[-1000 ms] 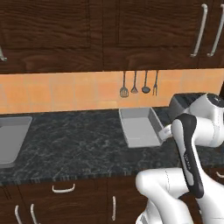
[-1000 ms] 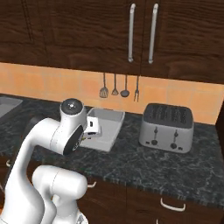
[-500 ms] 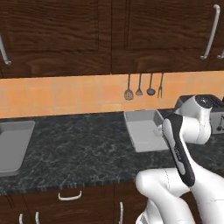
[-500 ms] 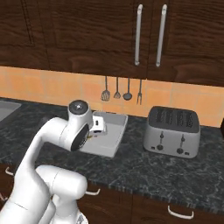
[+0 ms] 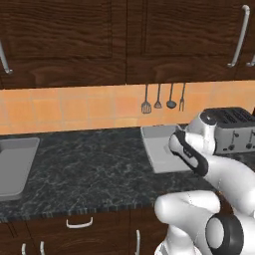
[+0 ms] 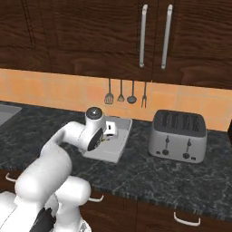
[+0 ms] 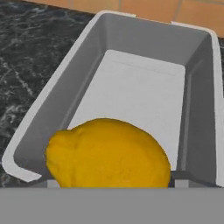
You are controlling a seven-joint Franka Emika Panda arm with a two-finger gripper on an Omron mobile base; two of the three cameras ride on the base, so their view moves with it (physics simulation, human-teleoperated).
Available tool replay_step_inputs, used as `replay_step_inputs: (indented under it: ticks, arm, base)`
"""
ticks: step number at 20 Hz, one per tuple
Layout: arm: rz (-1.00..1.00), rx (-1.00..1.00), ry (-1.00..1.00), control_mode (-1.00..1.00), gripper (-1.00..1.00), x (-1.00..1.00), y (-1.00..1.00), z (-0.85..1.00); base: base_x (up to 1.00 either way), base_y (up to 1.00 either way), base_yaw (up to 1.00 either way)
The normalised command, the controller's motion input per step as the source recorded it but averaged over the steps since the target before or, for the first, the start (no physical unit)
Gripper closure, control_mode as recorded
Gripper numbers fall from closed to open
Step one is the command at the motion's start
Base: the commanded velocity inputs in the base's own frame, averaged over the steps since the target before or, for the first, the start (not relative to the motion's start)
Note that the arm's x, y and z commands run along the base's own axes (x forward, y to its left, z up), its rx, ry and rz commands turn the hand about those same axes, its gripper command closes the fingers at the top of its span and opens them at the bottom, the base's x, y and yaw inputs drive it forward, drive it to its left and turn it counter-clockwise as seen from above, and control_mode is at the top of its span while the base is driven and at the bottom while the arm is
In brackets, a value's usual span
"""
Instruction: Place one lemon and one fish in each tupperware on the nearby counter, to pack two identical lunches.
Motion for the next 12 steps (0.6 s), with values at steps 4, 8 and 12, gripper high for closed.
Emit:
replay_step_inputs:
  ticks: [4,8,12]
  arm:
    - [0.00,0.00,0.12,-1.00,1.00,0.89,-0.08,-0.33]
    - [0.00,0.00,0.02,-1.00,1.00,0.70,-0.22,-0.42]
    - [0.00,0.00,0.00,-1.00,1.00,0.56,-0.21,-0.53]
  base:
    - [0.00,0.00,0.00]
    - [0.00,0.00,0.00]
    - [0.00,0.00,0.00]
